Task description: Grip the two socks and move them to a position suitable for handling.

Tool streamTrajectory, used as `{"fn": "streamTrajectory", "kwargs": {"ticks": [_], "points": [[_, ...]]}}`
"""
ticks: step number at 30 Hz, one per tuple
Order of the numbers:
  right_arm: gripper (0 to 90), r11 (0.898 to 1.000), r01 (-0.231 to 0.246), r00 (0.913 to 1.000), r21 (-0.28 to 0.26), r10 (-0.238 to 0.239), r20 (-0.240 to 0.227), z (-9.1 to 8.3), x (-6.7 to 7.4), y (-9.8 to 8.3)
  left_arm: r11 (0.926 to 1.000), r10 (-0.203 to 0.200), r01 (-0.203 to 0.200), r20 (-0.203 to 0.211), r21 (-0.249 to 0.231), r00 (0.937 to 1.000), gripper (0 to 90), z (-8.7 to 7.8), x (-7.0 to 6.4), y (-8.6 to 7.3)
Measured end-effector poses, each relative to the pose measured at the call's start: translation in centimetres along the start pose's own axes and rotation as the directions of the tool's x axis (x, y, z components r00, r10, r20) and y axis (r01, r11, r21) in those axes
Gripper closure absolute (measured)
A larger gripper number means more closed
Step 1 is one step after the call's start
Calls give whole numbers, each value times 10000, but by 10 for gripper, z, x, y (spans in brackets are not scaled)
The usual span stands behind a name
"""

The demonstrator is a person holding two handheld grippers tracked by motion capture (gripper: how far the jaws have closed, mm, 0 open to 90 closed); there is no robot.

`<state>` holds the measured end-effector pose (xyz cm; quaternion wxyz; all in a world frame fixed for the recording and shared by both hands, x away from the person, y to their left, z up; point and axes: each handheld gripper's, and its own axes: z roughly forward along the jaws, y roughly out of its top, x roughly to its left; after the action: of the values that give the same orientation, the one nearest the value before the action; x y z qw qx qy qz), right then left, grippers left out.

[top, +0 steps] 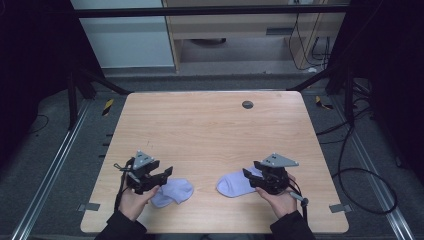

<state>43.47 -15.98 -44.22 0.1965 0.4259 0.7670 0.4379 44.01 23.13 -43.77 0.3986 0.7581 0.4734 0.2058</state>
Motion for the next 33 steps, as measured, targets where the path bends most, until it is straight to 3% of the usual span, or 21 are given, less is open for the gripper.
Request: {"fn": "streamTrajectory", "kwargs": {"ticks": [5, 11, 18, 22, 25, 27, 33], "points": [[480, 9998, 181, 9987, -91, -185, -466, 10, 15, 12, 9989, -464, 465, -306, 38, 9985, 412, -14, 20, -18], [481, 9987, 496, 9926, -119, -506, -1103, 27, 38, 26, 9967, -771, 782, -453, 227, 9960, 412, -20, 31, -33], [500, 9946, 1033, 9772, 72, -1001, -1872, 46, 71, 35, 9956, -679, 698, -327, 621, 9972, 420, -20, 32, -42], [537, 9887, 1458, 9634, 357, -1337, -2325, 58, 91, 35, 9950, -669, 686, -259, 728, 9974, 428, -21, 33, -47], [552, 9867, 1556, 9593, 472, -1396, -2457, 63, 98, 34, 9938, -686, 707, -270, 860, 9973, 435, -21, 35, -50], [567, 9821, 1754, 9506, 692, -1507, -2715, 71, 109, 31, 9933, -628, 648, -237, 953, 9977, 451, -21, 34, -52], [579, 9752, 1991, 9410, 970, -1626, -2969, 81, 122, 26, 9899, -452, 462, -108, 1338, 9989, 475, -18, 31, -57]]}}
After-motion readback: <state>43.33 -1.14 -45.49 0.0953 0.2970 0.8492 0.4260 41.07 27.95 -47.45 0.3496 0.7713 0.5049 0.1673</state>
